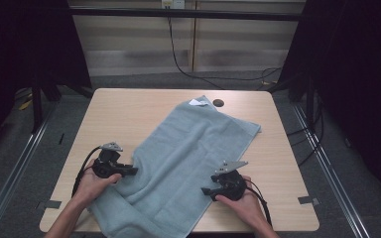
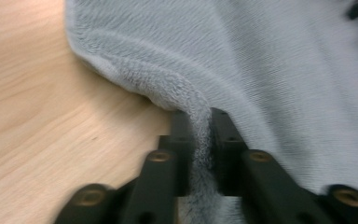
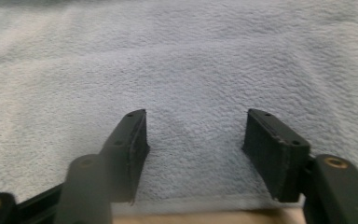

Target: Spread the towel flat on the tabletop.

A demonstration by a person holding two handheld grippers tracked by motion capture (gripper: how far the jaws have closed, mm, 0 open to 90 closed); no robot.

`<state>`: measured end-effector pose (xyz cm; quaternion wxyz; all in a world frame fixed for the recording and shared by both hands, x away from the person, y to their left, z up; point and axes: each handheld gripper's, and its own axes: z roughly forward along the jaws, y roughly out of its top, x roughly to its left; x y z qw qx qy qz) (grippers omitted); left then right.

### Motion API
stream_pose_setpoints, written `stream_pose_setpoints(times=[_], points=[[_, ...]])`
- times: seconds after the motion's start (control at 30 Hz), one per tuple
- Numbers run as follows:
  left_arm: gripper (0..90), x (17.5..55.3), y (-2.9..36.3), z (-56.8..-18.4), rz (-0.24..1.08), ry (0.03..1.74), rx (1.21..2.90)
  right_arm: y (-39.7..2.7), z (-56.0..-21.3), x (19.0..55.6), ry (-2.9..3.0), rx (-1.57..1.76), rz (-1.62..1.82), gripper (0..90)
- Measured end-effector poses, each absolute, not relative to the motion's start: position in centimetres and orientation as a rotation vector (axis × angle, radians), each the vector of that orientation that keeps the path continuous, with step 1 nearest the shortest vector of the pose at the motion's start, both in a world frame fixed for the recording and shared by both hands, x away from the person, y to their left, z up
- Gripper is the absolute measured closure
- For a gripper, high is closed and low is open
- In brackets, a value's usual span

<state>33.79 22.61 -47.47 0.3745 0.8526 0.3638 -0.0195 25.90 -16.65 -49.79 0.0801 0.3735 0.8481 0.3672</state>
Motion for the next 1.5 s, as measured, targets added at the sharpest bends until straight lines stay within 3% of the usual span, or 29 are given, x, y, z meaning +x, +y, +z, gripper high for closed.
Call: stream_pose_setpoints(times=[0.13, 0.57, 0.67, 1.0, 1.1, 1.2, 1.23, 1.3, 1.5], points=[[83.0, 33.4, 22.9, -45.8, -0.020, 0.958, 2.069, -18.1, -49.8, 26.4, 2.498, 1.146, 1.060, 44.8], [79.8, 33.0, 20.0, -45.8, -0.017, 0.917, 1.993, -23.6, -50.0, 34.0, 2.304, 1.342, 0.933, 47.3], [67.7, 32.7, 20.7, -45.4, -0.023, 0.920, 1.958, -24.3, -50.1, 34.7, 2.255, 1.385, 0.919, 47.2], [59.9, 30.1, 24.3, -48.2, -0.084, 0.928, 2.027, -24.6, -50.1, 34.5, 2.269, 1.396, 0.944, 38.5], [57.8, 29.1, 24.1, -49.2, -0.171, 0.882, 2.025, -24.5, -50.2, 34.4, 2.264, 1.386, 0.941, 37.6], [51.0, 28.8, 22.7, -49.7, -0.161, 0.864, 2.098, -24.4, -50.2, 34.4, 2.261, 1.387, 0.937, 36.4], [56.1, 28.8, 22.2, -49.9, -0.143, 0.849, 2.129, -24.4, -50.2, 34.4, 2.258, 1.385, 0.938, 35.9], [80.3, 28.4, 21.9, -49.6, -0.123, 0.798, 2.153, -24.3, -50.3, 34.3, 2.258, 1.385, 0.942, 35.2], [81.3, 26.9, 23.3, -46.3, 0.001, 0.792, 2.061, -24.4, -50.3, 34.2, 2.259, 1.379, 0.950, 35.6]])
